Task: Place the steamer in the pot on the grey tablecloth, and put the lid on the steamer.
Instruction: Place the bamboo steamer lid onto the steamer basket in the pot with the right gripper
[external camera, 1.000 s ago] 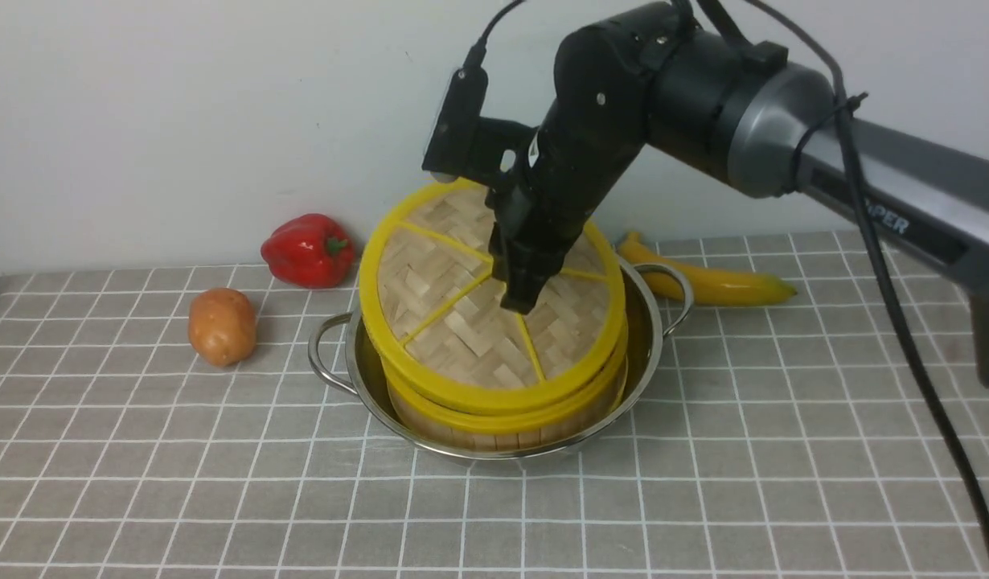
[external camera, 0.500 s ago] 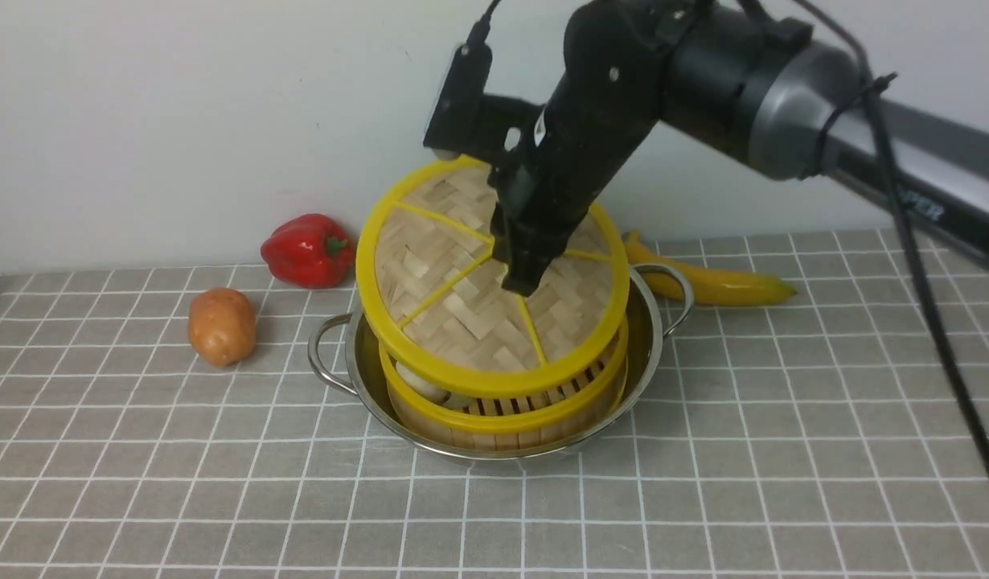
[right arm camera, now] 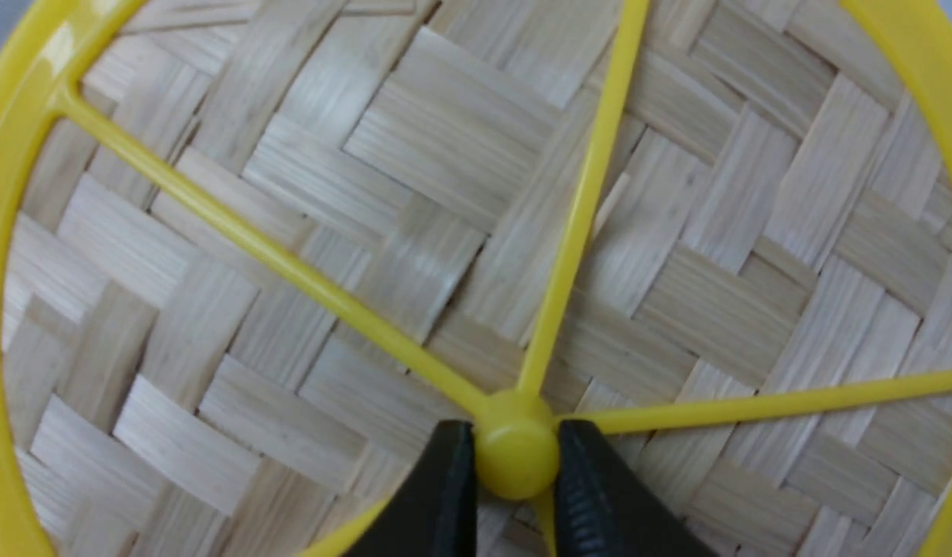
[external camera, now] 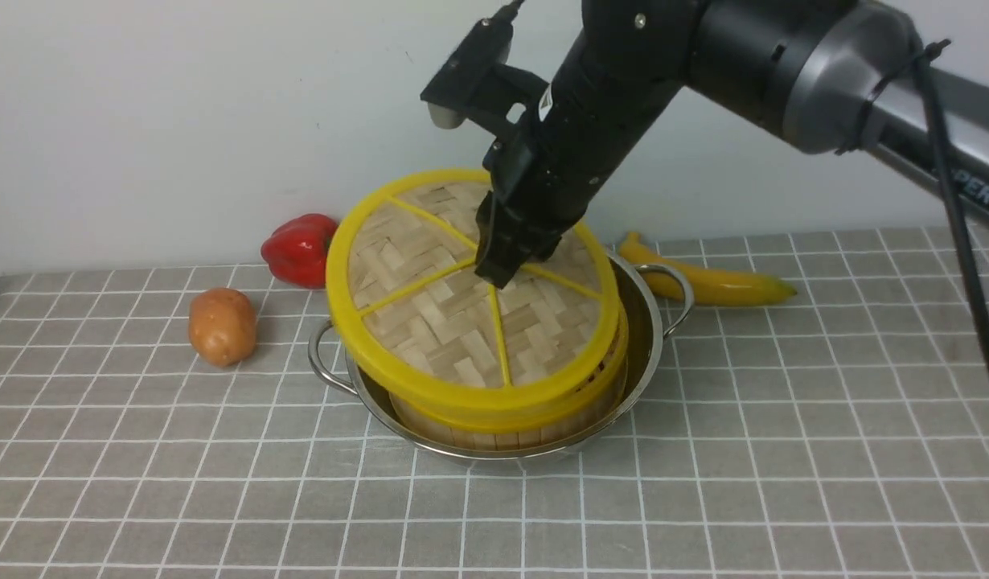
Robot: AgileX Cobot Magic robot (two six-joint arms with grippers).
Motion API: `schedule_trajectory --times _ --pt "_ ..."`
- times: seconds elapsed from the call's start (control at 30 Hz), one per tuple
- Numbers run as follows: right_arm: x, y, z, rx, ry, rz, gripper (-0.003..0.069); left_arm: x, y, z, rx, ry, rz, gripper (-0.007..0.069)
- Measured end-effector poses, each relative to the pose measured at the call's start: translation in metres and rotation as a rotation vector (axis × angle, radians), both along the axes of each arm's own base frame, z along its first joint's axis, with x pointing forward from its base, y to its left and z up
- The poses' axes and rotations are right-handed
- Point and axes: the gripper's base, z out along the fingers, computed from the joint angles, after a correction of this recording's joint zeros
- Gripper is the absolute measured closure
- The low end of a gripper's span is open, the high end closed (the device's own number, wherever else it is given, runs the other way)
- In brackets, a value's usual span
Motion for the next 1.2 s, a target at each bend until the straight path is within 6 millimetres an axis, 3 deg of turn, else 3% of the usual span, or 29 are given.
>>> schedule_trajectory --times 0.13,0.47,1.2 --pt "0.001 -0.001 -0.002 -0.015 -0.007 0.001 0.0515 0.000 0.000 0.000 0.000 0.000 0.000 0.0382" --pt "0.017 -0.002 -0.033 -0.143 -0.033 -0.021 0.0515 0.000 0.000 0.000 0.000 0.000 0.000 0.0382" --pt "0.026 0.004 -0.040 -0.122 -0.097 0.003 0.0515 0.000 0.000 0.000 0.000 0.000 0.000 0.0382"
